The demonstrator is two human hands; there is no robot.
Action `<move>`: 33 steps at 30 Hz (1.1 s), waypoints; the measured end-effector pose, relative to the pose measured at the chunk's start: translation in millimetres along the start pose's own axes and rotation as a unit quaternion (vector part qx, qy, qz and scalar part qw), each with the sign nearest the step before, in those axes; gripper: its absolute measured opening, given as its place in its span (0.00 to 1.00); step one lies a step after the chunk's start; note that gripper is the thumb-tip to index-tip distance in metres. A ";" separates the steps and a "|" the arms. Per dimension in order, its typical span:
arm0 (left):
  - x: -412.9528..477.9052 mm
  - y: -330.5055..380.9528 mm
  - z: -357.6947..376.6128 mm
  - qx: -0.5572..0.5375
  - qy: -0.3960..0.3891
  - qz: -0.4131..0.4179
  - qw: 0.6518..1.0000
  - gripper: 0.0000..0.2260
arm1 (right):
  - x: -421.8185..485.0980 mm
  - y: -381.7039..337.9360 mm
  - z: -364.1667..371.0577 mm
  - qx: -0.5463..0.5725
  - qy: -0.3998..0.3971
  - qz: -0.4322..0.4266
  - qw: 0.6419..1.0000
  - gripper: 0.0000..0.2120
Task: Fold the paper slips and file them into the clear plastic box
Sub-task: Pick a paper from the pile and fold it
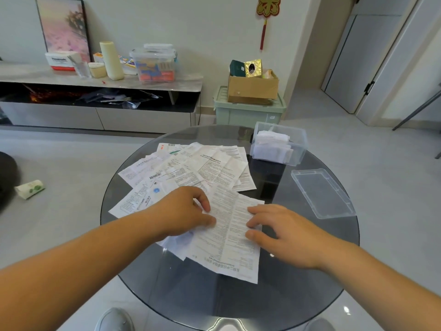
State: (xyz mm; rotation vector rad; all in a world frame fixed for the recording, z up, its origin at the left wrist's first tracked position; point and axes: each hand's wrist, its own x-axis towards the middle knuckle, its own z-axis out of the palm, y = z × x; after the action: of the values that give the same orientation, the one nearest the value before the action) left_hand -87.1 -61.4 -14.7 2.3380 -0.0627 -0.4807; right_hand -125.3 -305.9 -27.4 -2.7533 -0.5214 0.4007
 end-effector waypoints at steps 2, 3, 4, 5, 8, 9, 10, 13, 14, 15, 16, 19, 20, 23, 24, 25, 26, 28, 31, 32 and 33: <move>1.4 1.9 -0.6 -0.066 -0.026 0.000 0.997 0.03 | -4.3 3.9 -0.6 0.002 0.001 0.005 1.000 0.20; 1.7 2.9 0.1 -0.090 -0.036 0.002 0.995 0.01 | -5.6 5.6 -0.6 0.003 0.002 0.006 1.000 0.20; 2.3 3.6 1.1 -0.108 -0.041 0.004 0.993 0.02 | -6.7 7.2 -0.7 0.002 0.005 0.007 1.000 0.21; 2.8 4.1 2.6 -0.125 -0.044 0.004 0.991 0.03 | -7.2 8.2 -0.4 0.000 0.008 0.008 1.000 0.21; 3.3 6.9 7.8 -0.172 -0.057 -0.010 0.983 0.06 | -9.5 9.2 0.3 -0.001 0.025 0.003 1.000 0.22; 3.1 8.2 9.4 -0.189 -0.059 -0.017 0.980 0.06 | -10.3 8.6 1.1 0.002 0.038 -0.004 0.999 0.23; 3.8 8.7 11.0 -0.207 -0.058 -0.023 0.976 0.07 | -11.2 7.8 1.8 0.008 0.050 -0.012 0.999 0.24; 6.2 8.8 16.6 -0.251 -0.046 -0.040 0.966 0.07 | -13.3 4.1 3.7 0.047 0.054 -0.029 0.997 0.26; 7.1 8.2 18.3 -0.263 -0.043 -0.046 0.963 0.07 | -13.8 3.4 3.8 0.057 0.044 -0.031 0.997 0.28; 8.1 7.3 19.7 -0.277 -0.042 -0.053 0.959 0.07 | -14.0 3.4 3.9 0.066 0.031 -0.032 0.997 0.30; 8.9 6.2 20.4 -0.293 -0.043 -0.060 0.953 0.08 | -14.4 3.8 3.6 0.076 0.016 -0.031 0.996 0.33; 11.0 3.5 20.2 -0.320 -0.048 -0.077 0.943 0.08 | -16.1 5.6 1.1 0.121 -0.012 -0.016 0.993 0.41; 11.6 3.3 19.7 -0.330 -0.051 -0.083 0.939 0.08 | -17.0 6.0 0.4 0.129 -0.016 -0.013 0.991 0.42; 11.3 5.9 17.1 -0.377 -0.062 -0.097 0.919 0.08 | -18.4 6.8 0.7 0.099 -0.019 -0.023 0.995 0.45; 10.6 7.7 15.9 -0.392 -0.067 -0.101 0.912 0.08 | -18.6 7.2 1.9 0.080 -0.013 -0.030 0.996 0.45; 10.2 8.6 14.8 -0.407 -0.072 -0.106 0.904 0.08 | -18.3 7.4 3.3 0.065 -0.002 -0.035 0.997 0.45; 10.1 9.1 14.3 -0.423 -0.077 -0.110 0.896 0.08 | -18.1 7.6 4.9 0.058 0.012 -0.037 0.998 0.44; 6.9 11.4 13.4 -0.455 -0.097 -0.118 0.877 0.08 | -17.4 7.3 8.2 0.059 0.041 -0.033 0.997 0.41; 1.7 15.9 11.4 -0.463 -0.127 -0.099 0.871 0.10 | -14.4 7.2 11.2 0.067 0.071 -0.032 0.995 0.28; 0.5 17.2 10.8 -0.413 -0.120 -0.083 0.899 0.09 | -13.4 8.0 11.2 0.075 0.077 -0.033 0.994 0.23; -0.2 17.0 10.0 -0.328 -0.098 -0.056 0.938 0.09 | -12.0 8.5 10.8 0.084 0.081 -0.032 0.993 0.20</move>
State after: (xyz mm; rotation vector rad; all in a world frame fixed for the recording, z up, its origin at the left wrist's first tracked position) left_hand -89.3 -80.4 -9.7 1.6394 0.1219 -0.6703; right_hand -136.9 -315.5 -37.6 -2.5722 -0.5082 0.1948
